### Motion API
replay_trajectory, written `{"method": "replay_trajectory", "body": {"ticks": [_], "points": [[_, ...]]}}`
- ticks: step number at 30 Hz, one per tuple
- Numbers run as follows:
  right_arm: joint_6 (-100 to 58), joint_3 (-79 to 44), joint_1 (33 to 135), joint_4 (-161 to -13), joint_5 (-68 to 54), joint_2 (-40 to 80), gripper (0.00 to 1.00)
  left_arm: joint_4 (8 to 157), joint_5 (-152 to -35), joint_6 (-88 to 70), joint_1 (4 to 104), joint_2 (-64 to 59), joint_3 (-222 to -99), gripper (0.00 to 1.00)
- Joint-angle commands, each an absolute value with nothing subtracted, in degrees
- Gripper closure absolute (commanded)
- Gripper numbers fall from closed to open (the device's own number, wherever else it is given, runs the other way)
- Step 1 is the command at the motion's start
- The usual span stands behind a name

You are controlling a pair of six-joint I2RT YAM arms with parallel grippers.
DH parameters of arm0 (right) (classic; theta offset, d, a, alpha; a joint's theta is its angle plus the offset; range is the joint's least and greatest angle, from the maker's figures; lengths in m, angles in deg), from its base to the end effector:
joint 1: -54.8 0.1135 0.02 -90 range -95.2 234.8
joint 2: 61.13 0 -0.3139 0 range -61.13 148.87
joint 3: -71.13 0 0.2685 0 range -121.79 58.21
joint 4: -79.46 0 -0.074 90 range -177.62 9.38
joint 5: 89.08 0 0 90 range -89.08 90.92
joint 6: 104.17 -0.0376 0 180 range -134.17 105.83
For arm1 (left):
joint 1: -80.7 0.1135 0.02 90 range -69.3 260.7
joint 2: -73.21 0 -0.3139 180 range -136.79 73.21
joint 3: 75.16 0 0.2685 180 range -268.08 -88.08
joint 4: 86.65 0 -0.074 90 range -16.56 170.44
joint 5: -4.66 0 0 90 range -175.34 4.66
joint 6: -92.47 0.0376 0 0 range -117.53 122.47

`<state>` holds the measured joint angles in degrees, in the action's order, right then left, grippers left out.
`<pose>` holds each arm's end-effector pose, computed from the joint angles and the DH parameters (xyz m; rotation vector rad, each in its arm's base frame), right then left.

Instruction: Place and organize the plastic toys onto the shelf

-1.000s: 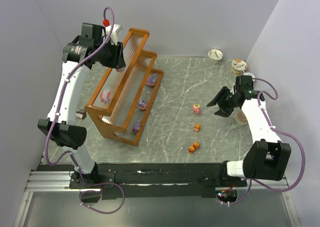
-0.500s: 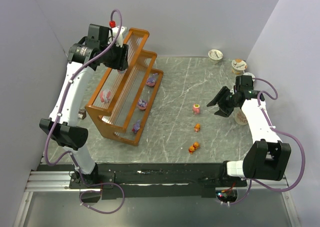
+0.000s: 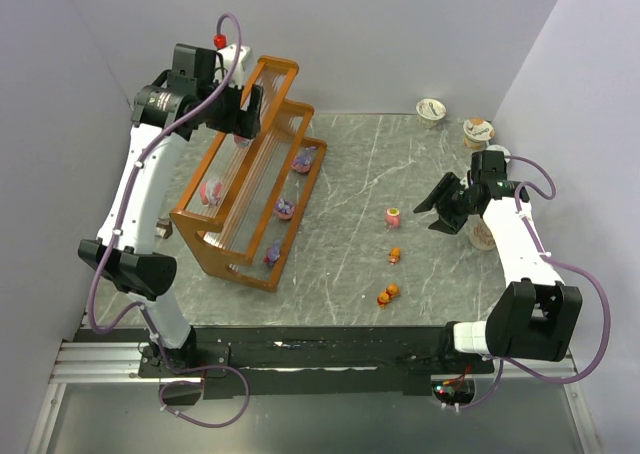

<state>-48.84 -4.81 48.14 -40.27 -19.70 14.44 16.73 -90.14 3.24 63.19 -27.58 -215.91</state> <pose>0.2648 -0.0176 0.3248 0.8131 2.5227 0.6395 0.3557 -0.1155 0.5277 0.3987 2.1837 -0.2543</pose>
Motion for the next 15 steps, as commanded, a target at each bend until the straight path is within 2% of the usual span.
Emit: {"method": "replay_trajectory", "body": {"ticks": [1,2,8,15], "points": [[-48.71,-6.21,47.86,-41.22,-19.65,14.02,0.35,18.64,-88.68,2.91,62.34,-26.11,-220.61,0.01],[-48.71,-6.21,47.86,-41.13,-19.47,13.93,0.35,18.82,-88.77,2.82,62.07,-25.93,-221.14,0.03],[-48.80,-6.30,47.77,-40.87,-18.94,14.02,0.34,22.33,-88.68,2.82,55.49,-24.61,-224.30,0.04],[-48.97,-6.21,47.77,-39.81,-17.45,13.76,0.34,30.67,-91.49,0.90,40.03,-25.40,-223.08,0.04]]}}
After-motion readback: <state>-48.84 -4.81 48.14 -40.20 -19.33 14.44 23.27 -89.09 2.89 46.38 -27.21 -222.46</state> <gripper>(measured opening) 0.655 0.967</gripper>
